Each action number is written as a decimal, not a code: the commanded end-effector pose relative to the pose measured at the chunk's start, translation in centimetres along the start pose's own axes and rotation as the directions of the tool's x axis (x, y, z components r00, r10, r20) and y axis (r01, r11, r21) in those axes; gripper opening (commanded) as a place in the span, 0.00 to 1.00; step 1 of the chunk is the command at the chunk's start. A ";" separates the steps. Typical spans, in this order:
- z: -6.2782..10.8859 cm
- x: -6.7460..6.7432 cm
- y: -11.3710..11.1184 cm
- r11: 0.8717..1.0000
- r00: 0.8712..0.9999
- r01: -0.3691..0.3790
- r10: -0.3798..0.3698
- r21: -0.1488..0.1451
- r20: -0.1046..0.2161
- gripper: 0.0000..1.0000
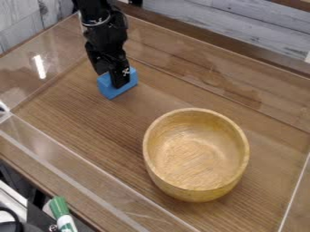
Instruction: Put the blue block in the brown bowl
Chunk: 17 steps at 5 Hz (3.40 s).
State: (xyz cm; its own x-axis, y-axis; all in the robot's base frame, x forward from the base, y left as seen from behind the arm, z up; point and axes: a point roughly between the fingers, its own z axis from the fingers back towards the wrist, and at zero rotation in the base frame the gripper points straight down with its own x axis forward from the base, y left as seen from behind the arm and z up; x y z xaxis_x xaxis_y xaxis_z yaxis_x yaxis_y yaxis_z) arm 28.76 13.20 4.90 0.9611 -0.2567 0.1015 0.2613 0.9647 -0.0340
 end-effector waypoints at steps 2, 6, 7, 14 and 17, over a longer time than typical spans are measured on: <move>1.5 1.5 1.4 0.998 0.997 -0.003 -0.001 0.058 0.081 1.00; 0.7 2.0 1.6 0.999 0.997 -0.008 0.004 0.051 0.079 0.00; 1.4 2.0 1.4 0.998 0.998 -0.015 0.012 0.056 0.067 0.00; 7.3 1.7 -4.3 0.996 0.997 -0.071 0.069 0.061 0.037 0.00; 8.8 -0.1 -11.6 0.992 0.992 -0.122 0.120 0.035 0.036 0.00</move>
State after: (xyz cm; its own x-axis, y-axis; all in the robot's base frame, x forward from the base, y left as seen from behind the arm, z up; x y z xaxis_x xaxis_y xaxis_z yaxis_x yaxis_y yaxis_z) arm 24.42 2.43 12.92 0.9860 -0.1422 0.0872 0.1449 0.9891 -0.0254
